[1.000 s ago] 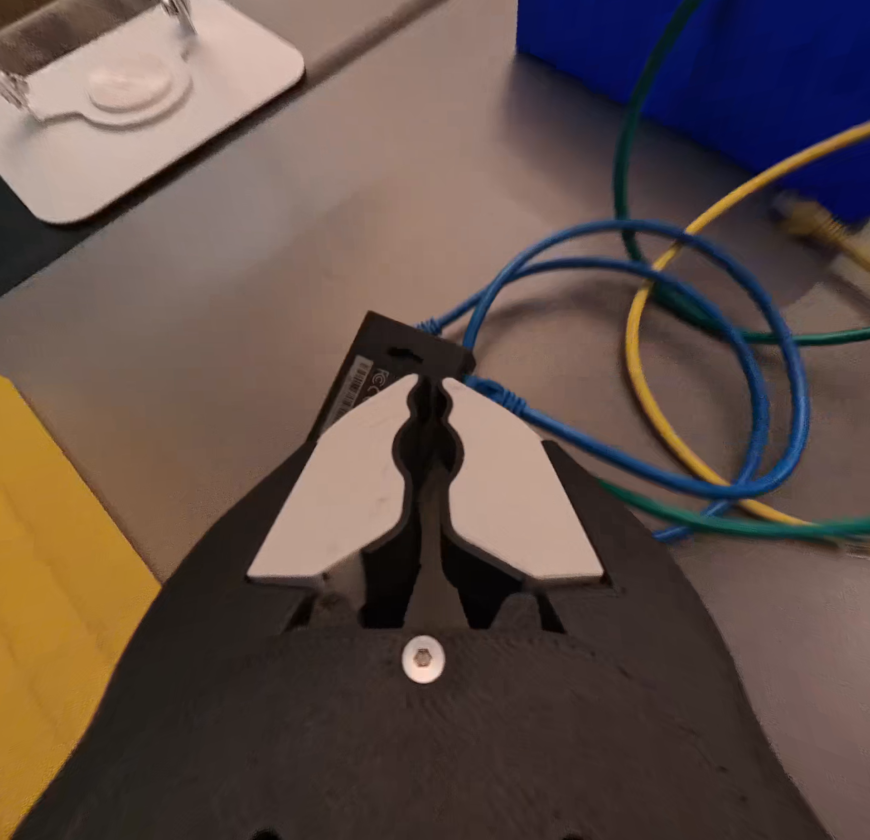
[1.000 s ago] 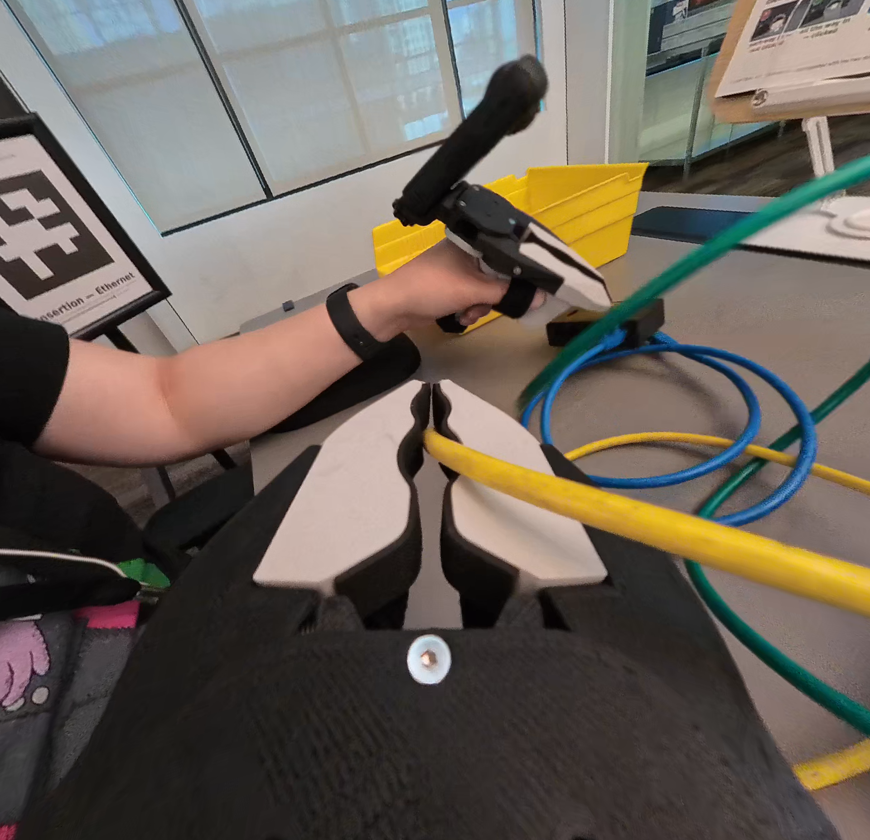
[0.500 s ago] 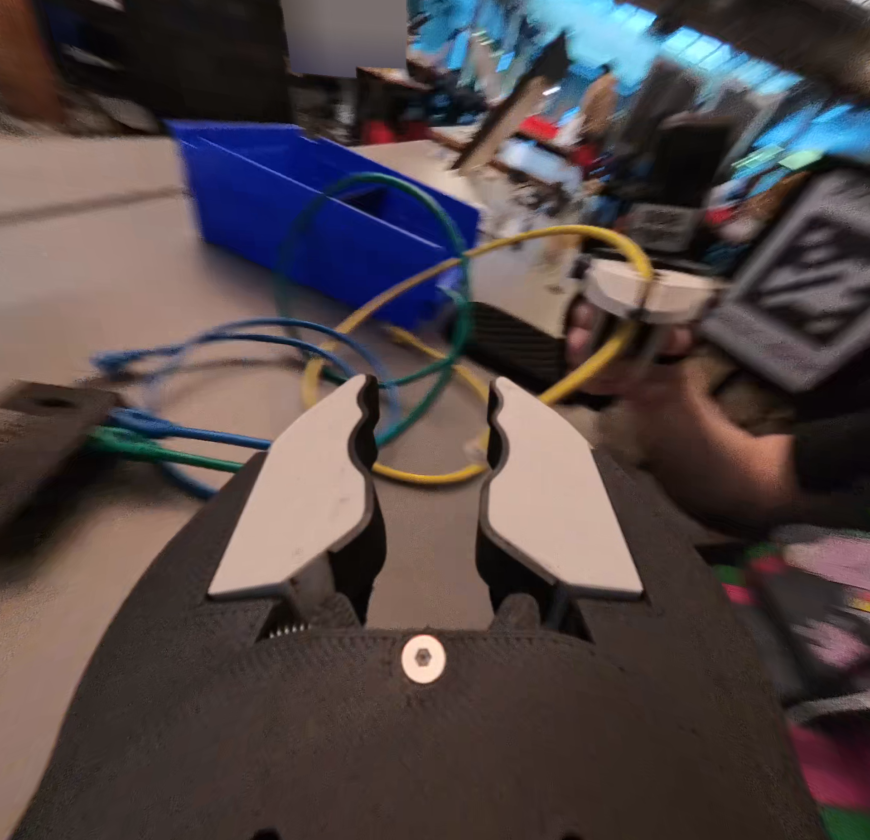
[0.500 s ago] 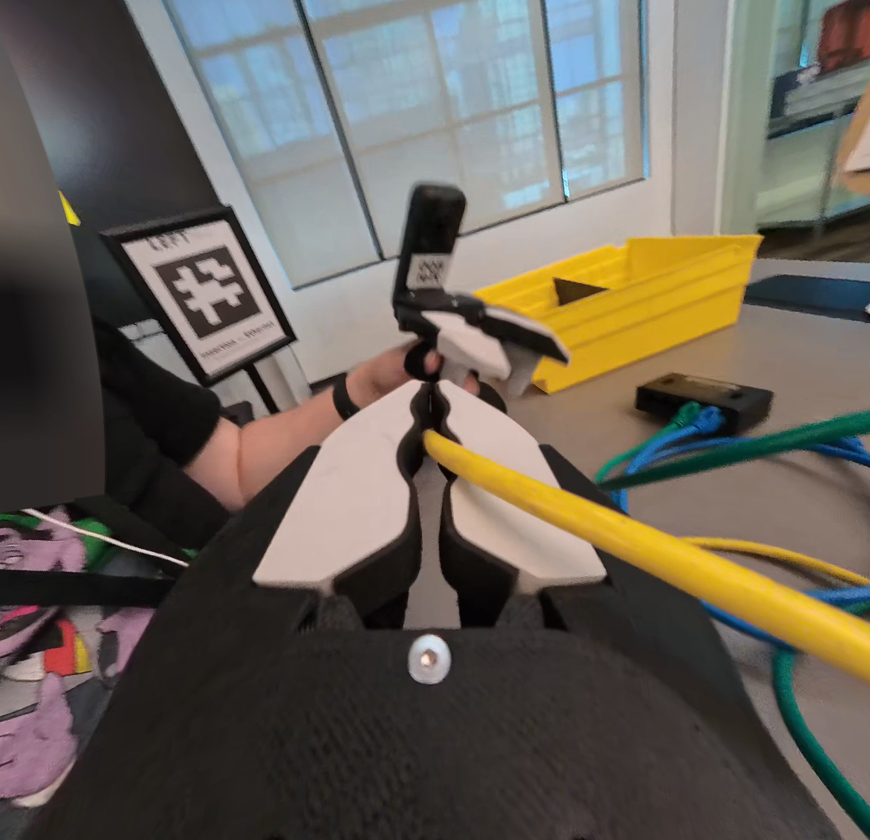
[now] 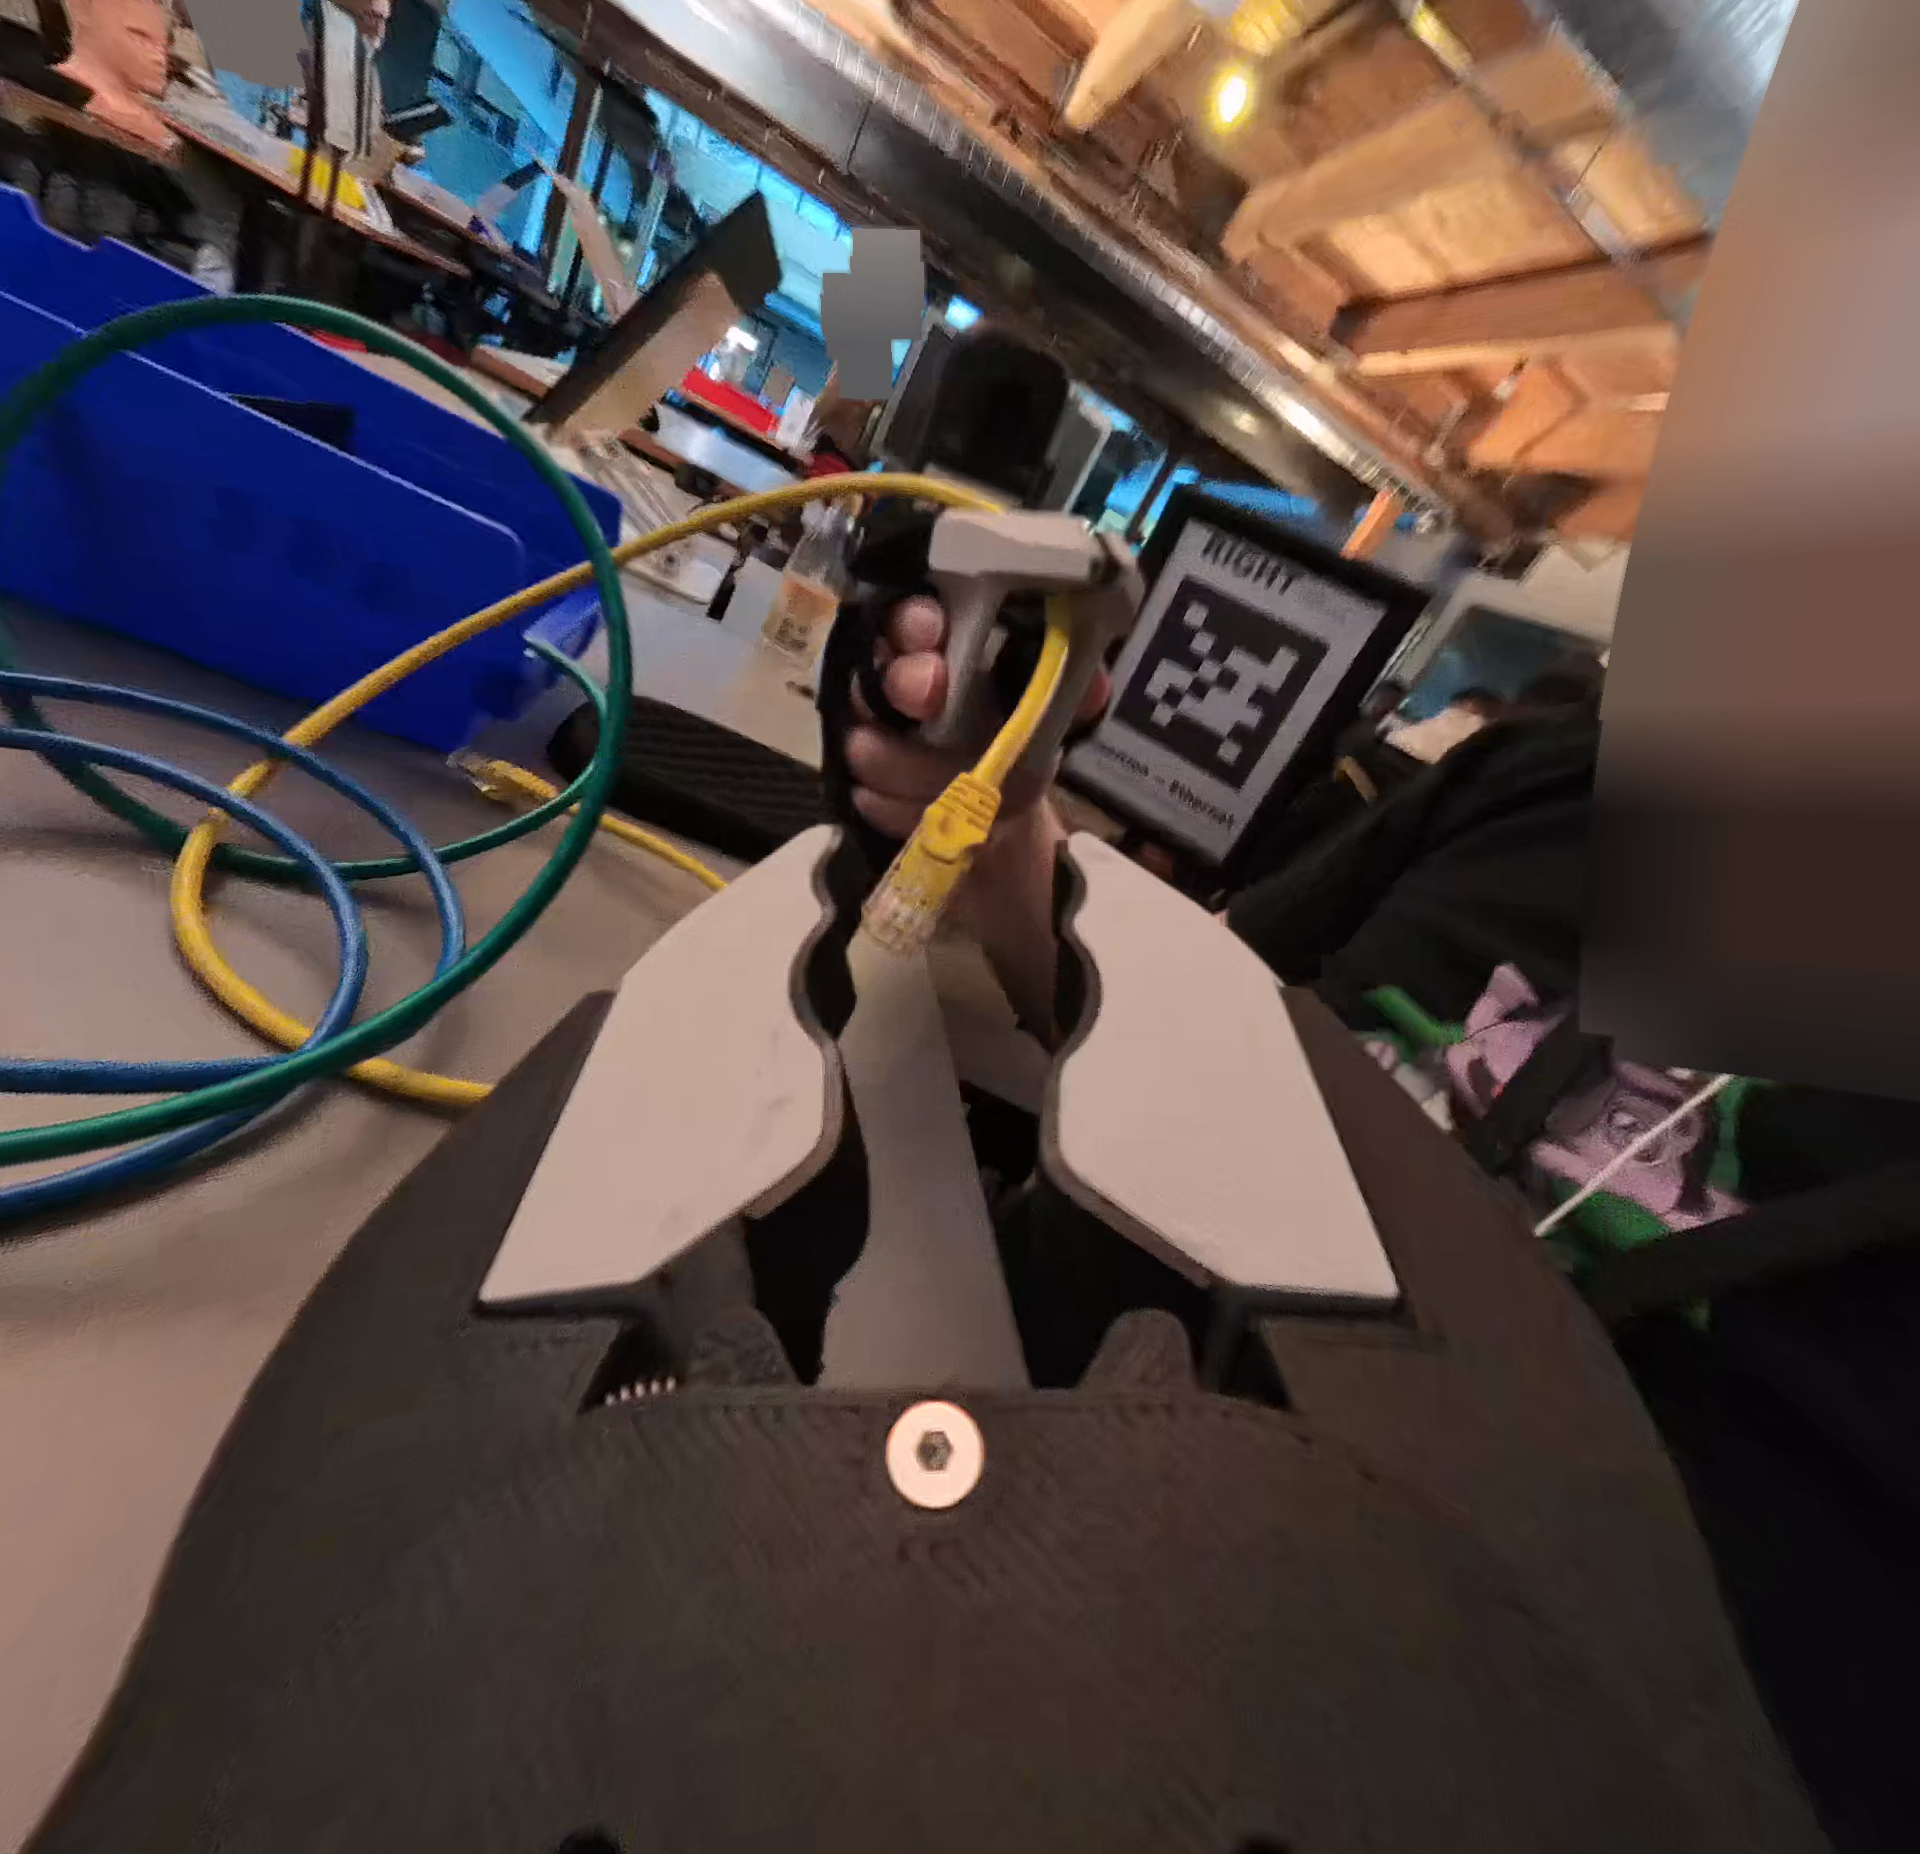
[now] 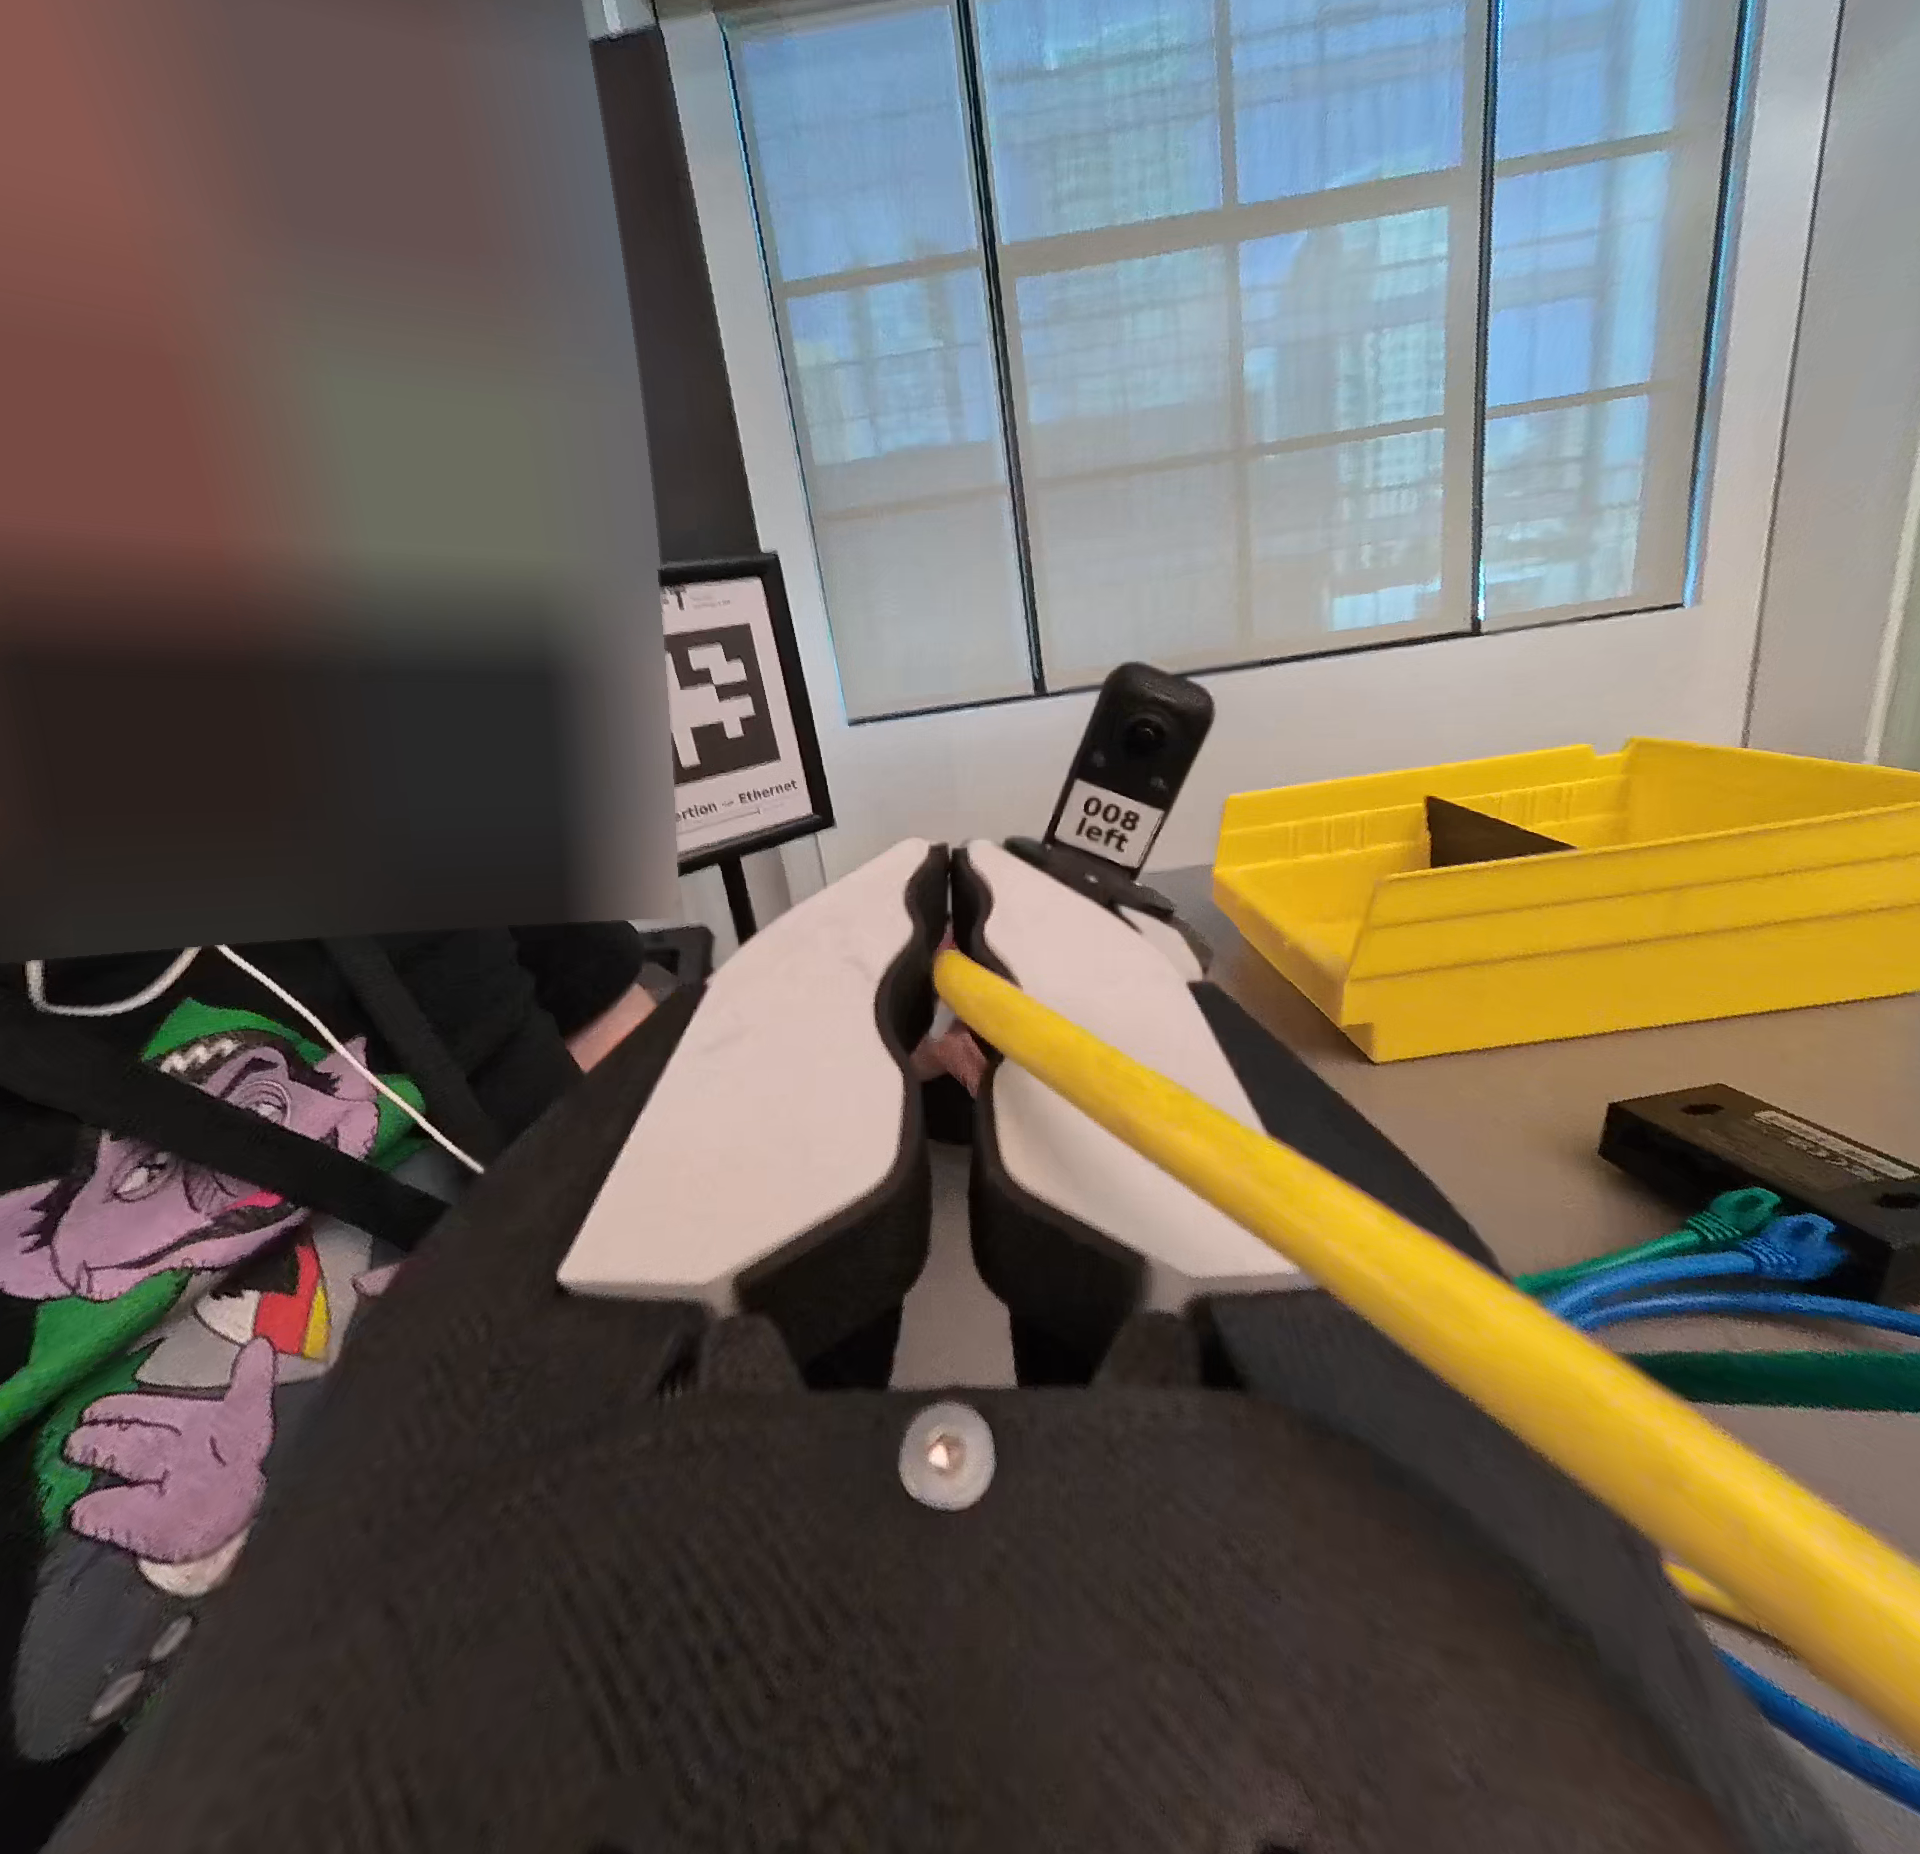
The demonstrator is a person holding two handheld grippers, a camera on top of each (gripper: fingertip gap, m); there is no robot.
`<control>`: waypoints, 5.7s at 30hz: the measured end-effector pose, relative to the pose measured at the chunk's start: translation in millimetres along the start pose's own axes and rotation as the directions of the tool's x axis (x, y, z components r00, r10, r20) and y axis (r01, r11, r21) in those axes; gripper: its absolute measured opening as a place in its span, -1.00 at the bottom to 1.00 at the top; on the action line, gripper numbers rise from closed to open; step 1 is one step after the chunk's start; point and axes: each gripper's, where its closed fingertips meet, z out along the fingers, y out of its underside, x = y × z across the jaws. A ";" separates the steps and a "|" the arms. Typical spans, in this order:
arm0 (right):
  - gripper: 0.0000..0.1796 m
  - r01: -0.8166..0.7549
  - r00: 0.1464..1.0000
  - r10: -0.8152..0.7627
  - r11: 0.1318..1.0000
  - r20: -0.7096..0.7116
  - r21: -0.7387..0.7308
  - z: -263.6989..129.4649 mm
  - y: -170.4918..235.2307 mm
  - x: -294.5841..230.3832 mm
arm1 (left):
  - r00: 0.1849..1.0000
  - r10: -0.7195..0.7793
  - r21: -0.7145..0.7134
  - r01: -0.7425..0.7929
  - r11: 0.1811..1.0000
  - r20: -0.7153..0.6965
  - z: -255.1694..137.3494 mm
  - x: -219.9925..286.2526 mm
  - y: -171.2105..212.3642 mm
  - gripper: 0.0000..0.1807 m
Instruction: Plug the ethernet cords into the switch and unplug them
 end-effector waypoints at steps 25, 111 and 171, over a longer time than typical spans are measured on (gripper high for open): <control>-0.86 0.066 0.993 -0.094 0.937 -0.068 -0.343 27.0 61.4 31.7 | 0.924 0.336 -0.289 -0.276 0.917 0.184 3.2 -4.7 1.2 -0.87; -0.86 0.225 0.935 -0.321 0.864 -0.150 -0.450 -6.7 91.1 45.1 | 0.820 0.485 -0.906 0.406 -0.119 0.304 -103.4 -265.0 6.6 -0.34; -0.86 0.357 0.885 -0.438 0.857 -0.160 -0.372 -24.9 69.6 41.1 | 0.781 0.342 -0.846 -0.523 -0.100 -0.523 -82.4 -146.8 78.2 0.15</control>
